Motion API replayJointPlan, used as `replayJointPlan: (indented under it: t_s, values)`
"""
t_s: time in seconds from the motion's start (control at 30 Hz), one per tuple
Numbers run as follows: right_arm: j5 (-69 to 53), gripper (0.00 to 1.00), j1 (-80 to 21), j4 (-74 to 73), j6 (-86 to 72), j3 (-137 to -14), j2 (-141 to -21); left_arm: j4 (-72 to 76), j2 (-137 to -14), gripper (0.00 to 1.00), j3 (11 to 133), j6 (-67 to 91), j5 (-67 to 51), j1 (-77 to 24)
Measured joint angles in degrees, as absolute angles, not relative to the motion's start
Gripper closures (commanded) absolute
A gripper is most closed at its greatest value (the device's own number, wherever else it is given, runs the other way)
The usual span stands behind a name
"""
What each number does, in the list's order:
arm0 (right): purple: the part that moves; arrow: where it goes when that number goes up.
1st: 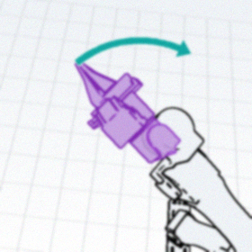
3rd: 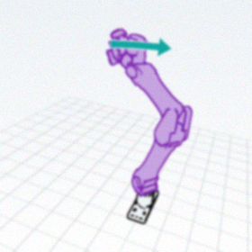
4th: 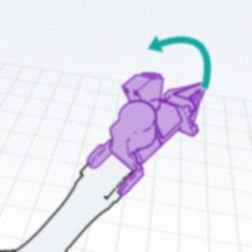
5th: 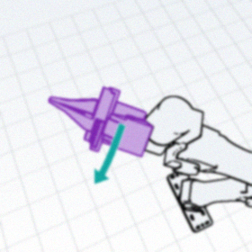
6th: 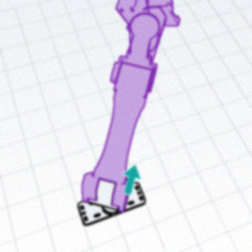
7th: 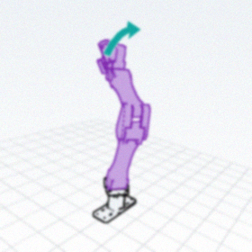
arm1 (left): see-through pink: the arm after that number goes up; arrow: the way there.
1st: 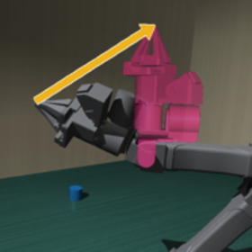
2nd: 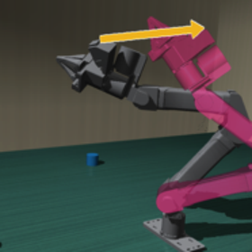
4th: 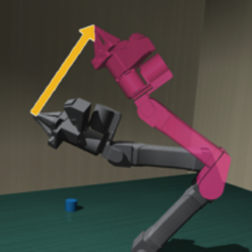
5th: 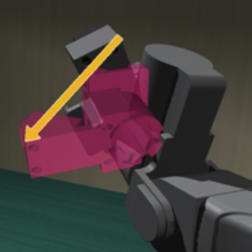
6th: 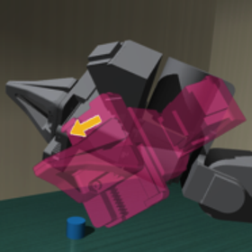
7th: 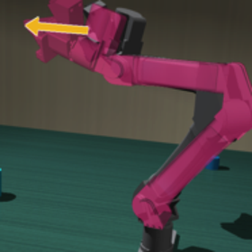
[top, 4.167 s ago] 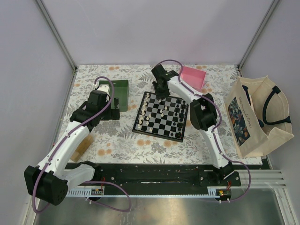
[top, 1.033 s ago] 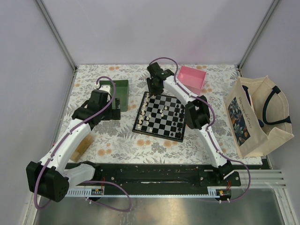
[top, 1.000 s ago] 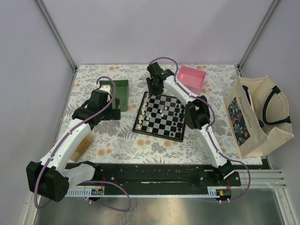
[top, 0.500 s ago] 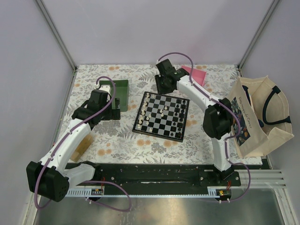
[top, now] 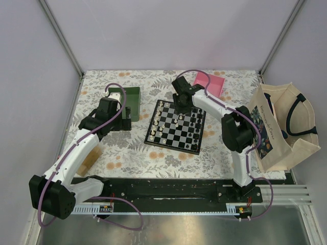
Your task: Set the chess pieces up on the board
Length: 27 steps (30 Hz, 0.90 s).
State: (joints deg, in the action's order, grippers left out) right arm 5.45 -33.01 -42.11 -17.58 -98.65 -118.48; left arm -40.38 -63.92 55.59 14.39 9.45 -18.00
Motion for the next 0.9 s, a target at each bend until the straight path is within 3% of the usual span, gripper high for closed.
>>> replayJointPlan:
  t_s: [0.9]
  values:
    - [5.6, 0.68, -32.3, -41.4, -17.6, -98.7, -122.0, -40.4, -64.4, 0.01, 55.6, 14.4, 9.4, -17.8]
